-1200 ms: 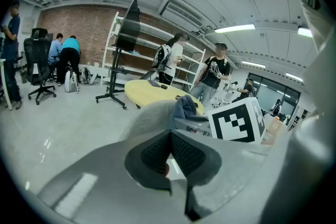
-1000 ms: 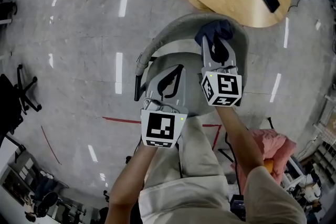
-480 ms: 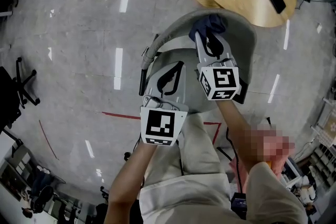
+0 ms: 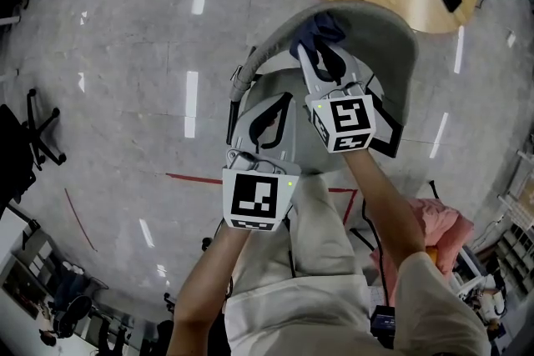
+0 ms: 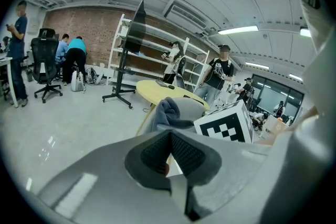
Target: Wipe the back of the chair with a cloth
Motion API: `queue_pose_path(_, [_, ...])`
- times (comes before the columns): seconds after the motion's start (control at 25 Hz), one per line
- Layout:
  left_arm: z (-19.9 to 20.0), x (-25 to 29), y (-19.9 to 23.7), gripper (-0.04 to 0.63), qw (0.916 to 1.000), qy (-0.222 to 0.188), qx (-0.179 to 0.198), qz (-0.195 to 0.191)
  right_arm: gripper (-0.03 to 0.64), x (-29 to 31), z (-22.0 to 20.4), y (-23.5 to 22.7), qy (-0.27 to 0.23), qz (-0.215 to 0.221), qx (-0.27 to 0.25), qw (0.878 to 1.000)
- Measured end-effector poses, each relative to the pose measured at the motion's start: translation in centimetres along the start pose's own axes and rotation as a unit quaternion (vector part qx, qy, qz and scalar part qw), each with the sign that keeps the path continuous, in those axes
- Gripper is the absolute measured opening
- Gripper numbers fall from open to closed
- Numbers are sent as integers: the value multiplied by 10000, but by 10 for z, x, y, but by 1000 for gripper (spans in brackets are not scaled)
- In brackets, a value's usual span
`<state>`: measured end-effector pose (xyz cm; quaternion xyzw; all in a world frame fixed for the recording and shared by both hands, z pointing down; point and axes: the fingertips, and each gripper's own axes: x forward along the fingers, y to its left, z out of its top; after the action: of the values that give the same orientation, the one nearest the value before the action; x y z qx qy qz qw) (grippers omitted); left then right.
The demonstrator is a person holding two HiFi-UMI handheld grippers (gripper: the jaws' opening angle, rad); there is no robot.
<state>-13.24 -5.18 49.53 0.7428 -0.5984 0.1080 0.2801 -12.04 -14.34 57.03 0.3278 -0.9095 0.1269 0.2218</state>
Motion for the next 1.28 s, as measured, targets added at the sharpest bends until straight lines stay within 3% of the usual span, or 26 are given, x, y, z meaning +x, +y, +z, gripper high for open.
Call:
queue_pose_path(0.36, [-10, -9, 8, 0, 10000, 10, -5, 95, 107, -6, -3, 12, 14, 360, -23, 9993])
queue_pose_path(0.96, [-32, -18, 22, 0, 9998, 87, 5, 178, 106, -11, -43, 81, 311, 1350, -429, 9894])
queue_pose_path(1.28, [-39, -13, 27, 0, 9997, 156, -8, 162, 106, 12, -58, 63, 464, 1230, -393, 9905])
